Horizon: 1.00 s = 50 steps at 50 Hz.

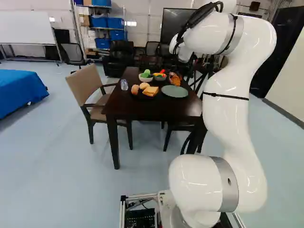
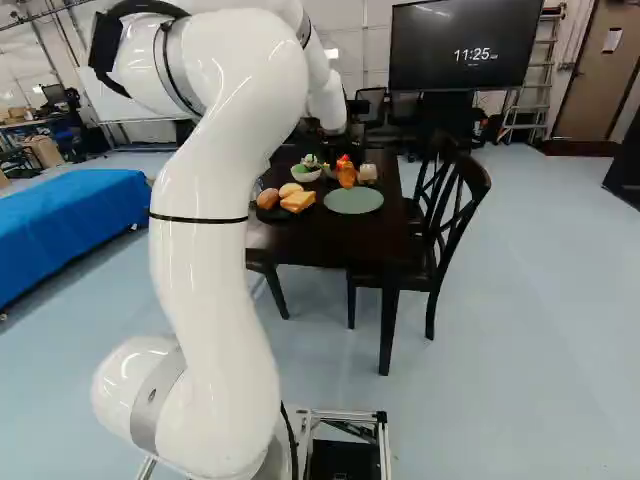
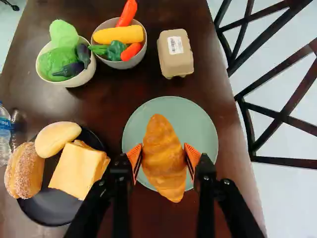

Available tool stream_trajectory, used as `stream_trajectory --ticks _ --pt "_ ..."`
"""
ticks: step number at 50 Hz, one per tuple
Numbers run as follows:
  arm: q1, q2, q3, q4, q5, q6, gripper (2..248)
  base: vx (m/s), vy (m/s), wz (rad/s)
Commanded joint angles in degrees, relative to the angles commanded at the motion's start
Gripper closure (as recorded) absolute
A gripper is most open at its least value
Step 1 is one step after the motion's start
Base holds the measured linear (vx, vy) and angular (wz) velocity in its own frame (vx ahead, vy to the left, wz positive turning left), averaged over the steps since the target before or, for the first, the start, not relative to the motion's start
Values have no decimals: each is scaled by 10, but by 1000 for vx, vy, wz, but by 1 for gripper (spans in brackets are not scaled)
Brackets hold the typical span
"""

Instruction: Move the croissant to the empty plate

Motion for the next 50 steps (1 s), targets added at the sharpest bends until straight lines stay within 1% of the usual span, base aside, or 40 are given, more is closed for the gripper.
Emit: stream_trajectory --ticks 19,50 --pt "1 -31 -14 0 0 0 113 0 0 0" --pt "1 -70 -21 0 0 0 113 0 0 0"
